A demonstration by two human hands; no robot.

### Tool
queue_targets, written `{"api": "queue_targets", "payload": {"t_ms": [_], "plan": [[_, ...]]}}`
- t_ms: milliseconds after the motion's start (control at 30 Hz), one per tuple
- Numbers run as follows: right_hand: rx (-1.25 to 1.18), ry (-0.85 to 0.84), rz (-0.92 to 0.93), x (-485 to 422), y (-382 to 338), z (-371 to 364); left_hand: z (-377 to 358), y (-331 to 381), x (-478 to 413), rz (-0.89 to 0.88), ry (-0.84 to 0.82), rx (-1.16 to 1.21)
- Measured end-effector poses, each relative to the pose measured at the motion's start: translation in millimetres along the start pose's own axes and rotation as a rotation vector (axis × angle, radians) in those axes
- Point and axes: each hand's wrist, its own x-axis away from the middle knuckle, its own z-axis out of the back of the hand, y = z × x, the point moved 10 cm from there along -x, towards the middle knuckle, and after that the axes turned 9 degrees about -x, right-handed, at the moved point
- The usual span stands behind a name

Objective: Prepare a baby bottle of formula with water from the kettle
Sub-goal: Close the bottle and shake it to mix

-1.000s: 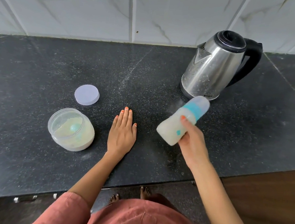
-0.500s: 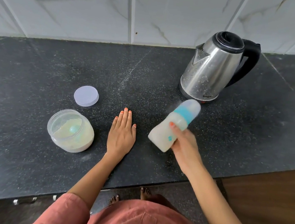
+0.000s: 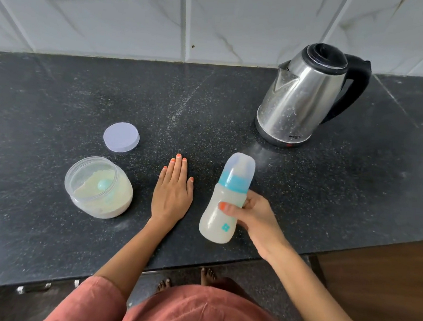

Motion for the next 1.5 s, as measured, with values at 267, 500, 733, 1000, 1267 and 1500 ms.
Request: {"api": "queue_targets", "payload": {"t_ms": [267,500,733,1000,1267,1500], "plan": [[-0.1,0.223,0.1,-12,-8,25,1,0,1,0.0,0.002,-0.002],[0.153,0.157,0.148,-12,-3,21,2,0,1,0.002,0.008,0.007],[0.372,0.247,0.256,-47,-23,25,3,0,1,0.004,0.015,0.029],[0.445,0.257,0.36,-114,-50,9,7,1,1,-0.003,0.024,0.056],[0.533,0.241,0.422,-184,-69,-14,6,1,1,0.003,0.0,0.063],[0.588,0.237,0.411,-220,-64,-25,15,2,1,0.038,-0.035,0.044]]}}
